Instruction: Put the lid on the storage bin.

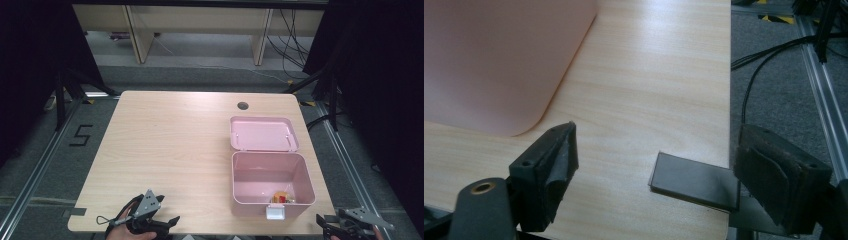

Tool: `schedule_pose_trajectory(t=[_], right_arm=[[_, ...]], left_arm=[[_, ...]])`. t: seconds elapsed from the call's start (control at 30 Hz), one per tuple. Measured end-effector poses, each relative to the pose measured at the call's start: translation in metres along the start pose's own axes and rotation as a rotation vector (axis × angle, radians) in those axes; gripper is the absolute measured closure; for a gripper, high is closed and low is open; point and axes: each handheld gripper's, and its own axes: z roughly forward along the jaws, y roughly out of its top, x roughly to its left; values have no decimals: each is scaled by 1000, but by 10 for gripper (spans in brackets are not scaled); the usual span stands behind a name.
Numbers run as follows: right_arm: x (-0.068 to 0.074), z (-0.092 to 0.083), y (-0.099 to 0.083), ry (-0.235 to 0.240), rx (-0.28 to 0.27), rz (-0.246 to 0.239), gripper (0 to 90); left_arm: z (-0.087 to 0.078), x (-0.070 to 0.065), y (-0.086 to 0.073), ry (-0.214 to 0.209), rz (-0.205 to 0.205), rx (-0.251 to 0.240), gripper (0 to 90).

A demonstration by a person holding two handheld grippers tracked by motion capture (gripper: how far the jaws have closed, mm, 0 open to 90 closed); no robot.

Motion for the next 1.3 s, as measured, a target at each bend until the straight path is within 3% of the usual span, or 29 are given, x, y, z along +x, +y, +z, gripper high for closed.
schedule_pose_trajectory(t=[0.27,0.3,0.33,0.43,0.47,0.53,0.7,0.87,0.93,1.03,1.07,1.1,1.23,1.3], right_arm=[[1,2,-1,7,12,20,190],[1,2,-1,0,12,15,190],[0,2,-1,-5,9,1,190],[-1,1,0,-5,8,0,190],[-1,1,0,-5,8,0,190],[0,1,0,-6,9,0,190],[0,1,0,-4,16,6,191],[0,3,-1,4,20,15,191],[0,3,-1,5,20,15,192],[0,3,0,-4,19,2,192],[3,3,-1,7,35,42,195],[3,3,-1,7,35,42,195],[3,4,-1,8,34,37,195],[0,4,-1,1,21,-5,195]], left_arm=[[1,-2,2,-15,-18,-9,163],[0,0,3,-7,7,10,163],[2,-3,4,-22,-23,-22,163],[2,-4,7,-29,-20,-22,168],[1,-3,10,-29,2,-6,168],[3,-3,11,-35,-14,-27,168],[2,-4,20,-37,-6,-30,180],[7,-6,35,-56,8,-44,213],[11,-7,46,-52,38,-46,235],[14,-8,53,-65,33,-62,259],[14,-7,57,-65,44,-57,270],[16,-8,60,-78,33,-70,270],[21,-10,73,-88,34,-84,281],[23,-11,77,-96,46,-83,282]])
